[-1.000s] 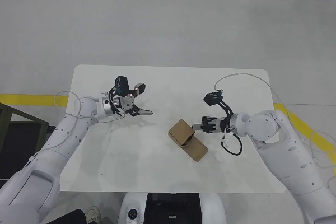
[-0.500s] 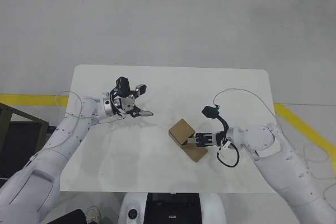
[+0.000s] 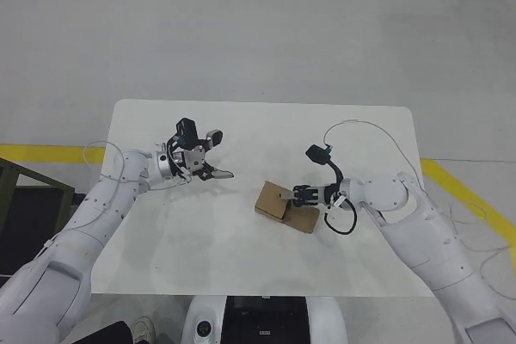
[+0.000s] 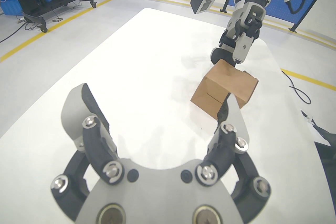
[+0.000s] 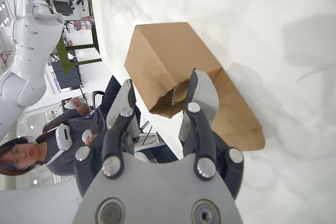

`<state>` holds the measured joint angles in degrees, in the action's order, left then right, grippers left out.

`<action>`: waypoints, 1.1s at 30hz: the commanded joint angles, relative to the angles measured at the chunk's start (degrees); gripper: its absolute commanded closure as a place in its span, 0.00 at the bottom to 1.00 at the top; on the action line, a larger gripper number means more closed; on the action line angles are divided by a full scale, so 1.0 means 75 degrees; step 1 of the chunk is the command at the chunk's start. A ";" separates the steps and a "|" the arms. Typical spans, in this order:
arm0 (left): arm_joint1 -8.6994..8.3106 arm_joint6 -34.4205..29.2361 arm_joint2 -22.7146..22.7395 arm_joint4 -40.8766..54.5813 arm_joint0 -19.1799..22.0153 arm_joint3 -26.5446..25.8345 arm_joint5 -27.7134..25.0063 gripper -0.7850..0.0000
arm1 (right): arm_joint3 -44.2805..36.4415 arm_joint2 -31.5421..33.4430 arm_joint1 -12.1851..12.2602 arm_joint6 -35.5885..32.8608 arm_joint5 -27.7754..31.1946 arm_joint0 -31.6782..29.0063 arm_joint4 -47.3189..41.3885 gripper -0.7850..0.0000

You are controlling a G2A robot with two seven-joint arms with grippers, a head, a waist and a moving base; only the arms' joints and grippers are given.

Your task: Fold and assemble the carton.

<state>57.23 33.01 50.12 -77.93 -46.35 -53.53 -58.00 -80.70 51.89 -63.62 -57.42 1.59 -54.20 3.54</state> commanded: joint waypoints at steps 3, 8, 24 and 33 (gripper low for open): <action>-0.0020 -0.0008 -0.0010 0.0031 -0.0001 0.0049 0.0000 0.00 | 0.0528 -0.0501 -0.0241 0.0065 0.0205 0.0582 -0.0227 0.54; -0.0088 -0.0062 -0.0180 -0.0107 -0.0104 -0.0148 0.0000 0.00 | 0.1237 -0.1011 -0.0537 0.0147 0.0400 0.1202 -0.0427 0.54; -0.0494 0.0158 -0.0473 -0.0990 -0.1094 -0.1701 0.0006 0.00 | -0.0262 0.1229 0.0218 0.0240 0.0253 -0.0302 0.0028 0.51; -0.0212 -0.0151 -0.1009 -0.1367 -0.0926 -0.1595 0.0551 0.00 | -0.1290 0.2244 0.0500 0.0205 0.0220 -0.1273 0.0080 0.51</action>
<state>55.39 31.96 43.08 -87.42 -53.46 -65.68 -54.75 -90.02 68.25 -59.98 -55.92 3.18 -63.34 4.17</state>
